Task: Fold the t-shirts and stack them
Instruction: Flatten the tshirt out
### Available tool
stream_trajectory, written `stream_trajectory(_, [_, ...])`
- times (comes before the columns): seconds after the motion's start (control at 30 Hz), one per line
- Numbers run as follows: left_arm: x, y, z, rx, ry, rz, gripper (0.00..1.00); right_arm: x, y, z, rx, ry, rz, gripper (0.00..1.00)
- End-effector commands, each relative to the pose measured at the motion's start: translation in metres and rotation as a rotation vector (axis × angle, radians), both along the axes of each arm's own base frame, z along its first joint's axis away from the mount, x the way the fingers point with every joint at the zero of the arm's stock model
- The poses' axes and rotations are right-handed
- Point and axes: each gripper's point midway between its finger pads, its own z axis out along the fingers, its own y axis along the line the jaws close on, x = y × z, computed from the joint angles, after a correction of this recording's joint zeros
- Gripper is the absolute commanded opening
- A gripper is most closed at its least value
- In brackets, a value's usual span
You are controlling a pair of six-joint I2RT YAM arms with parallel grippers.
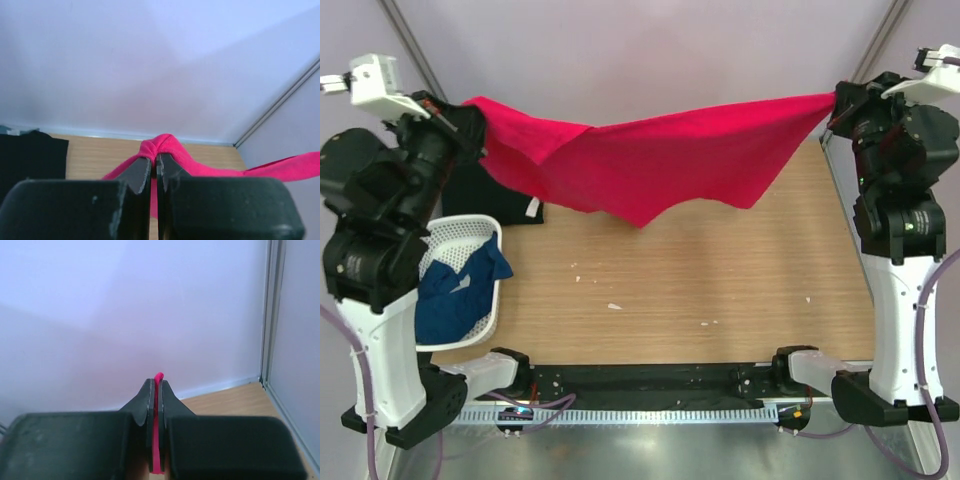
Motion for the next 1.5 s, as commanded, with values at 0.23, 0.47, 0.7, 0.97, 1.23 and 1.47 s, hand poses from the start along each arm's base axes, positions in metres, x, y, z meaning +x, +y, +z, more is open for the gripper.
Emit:
stream_trajectory(0.23, [-0.084,0.038,0.067,0.056,-0.176,0.062,0.01,-0.068,-0.007,0.032,-0.031,-0.021,-0.018,0.01])
stream_trajectory(0.47, [-0.108,0.033,0.083,0.023,-0.240,0.004,0.01,-0.101,-0.017,0.032,-0.037,-0.009,-0.060,0.01])
stream_trajectory(0.7, [-0.025,0.023,0.068,0.050,-0.131,0.073,0.00,-0.067,-0.029,0.017,-0.049,0.068,-0.136,0.01])
stream_trajectory(0.97, [0.135,-0.006,-0.038,0.110,0.178,0.140,0.00,0.041,-0.043,-0.073,-0.077,0.293,-0.250,0.01])
stream_trajectory(1.23, [0.248,-0.030,-0.124,0.064,0.294,0.037,0.00,0.148,-0.043,-0.147,-0.105,0.363,-0.262,0.01])
stream_trajectory(1.47, [0.297,-0.042,-0.139,0.080,0.234,0.014,0.00,0.203,-0.044,-0.179,-0.113,0.382,-0.267,0.01])
